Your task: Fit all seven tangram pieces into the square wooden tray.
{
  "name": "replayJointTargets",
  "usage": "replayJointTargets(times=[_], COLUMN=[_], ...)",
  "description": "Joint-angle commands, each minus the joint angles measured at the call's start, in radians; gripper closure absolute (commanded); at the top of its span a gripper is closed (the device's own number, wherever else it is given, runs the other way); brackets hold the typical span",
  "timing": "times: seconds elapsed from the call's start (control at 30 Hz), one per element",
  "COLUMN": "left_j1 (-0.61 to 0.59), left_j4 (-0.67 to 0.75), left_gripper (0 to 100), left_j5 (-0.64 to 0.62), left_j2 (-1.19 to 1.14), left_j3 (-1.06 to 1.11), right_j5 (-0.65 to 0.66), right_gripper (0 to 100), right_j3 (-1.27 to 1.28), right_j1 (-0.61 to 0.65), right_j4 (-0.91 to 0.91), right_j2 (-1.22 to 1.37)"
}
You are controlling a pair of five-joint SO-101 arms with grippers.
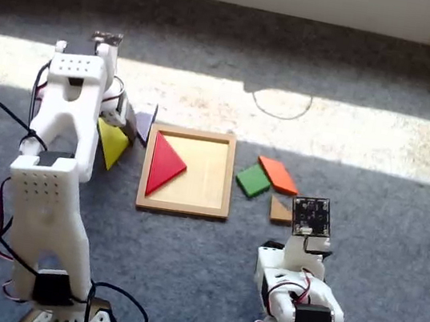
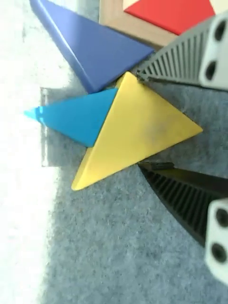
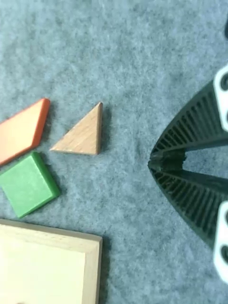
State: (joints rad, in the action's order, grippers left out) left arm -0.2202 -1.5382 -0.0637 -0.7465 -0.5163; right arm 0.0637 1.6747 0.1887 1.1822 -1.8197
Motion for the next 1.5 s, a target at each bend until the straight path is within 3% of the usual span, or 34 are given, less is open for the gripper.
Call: replayJointTargets(times=[0.0,0.33,0.6,0.8,0.97,1.17,1.47], left_j1=[-0.015,-0.016,-0.056,-0.064,-0.061,-0.044,0.001], left_j4=[-0.037,0.008,-0.052,-0.137,-0.161,-0.157,-0.161], left_gripper=[72,70,76,83,83,73,73], left_j5=[-0.058,-0.078,-0.068,0.075,0.078,0.071,0.071], left_j2=[0.002,-0.084,-0.105,-0.107,-0.107,-0.105,-0.108], left_j3=[-0.125,-0.11,-0.151,-0.151,-0.151,-0.156,-0.128], right_j5=[0.008,0.008,0.008,0.008,0.008,0.008,0.008], right_gripper=[98.9,98.9,98.9,98.9,98.9,98.9,98.9], right_j3=[0.093,0.093,0.093,0.093,0.093,0.093,0.093], right_j1=[-0.015,-0.016,-0.016,-0.016,-0.016,-0.016,-0.016], right_j4=[0.005,0.005,0.005,0.005,0.005,0.005,0.005], right_j2=[-0.015,-0.015,-0.015,-0.015,-0.015,-0.015,-0.015])
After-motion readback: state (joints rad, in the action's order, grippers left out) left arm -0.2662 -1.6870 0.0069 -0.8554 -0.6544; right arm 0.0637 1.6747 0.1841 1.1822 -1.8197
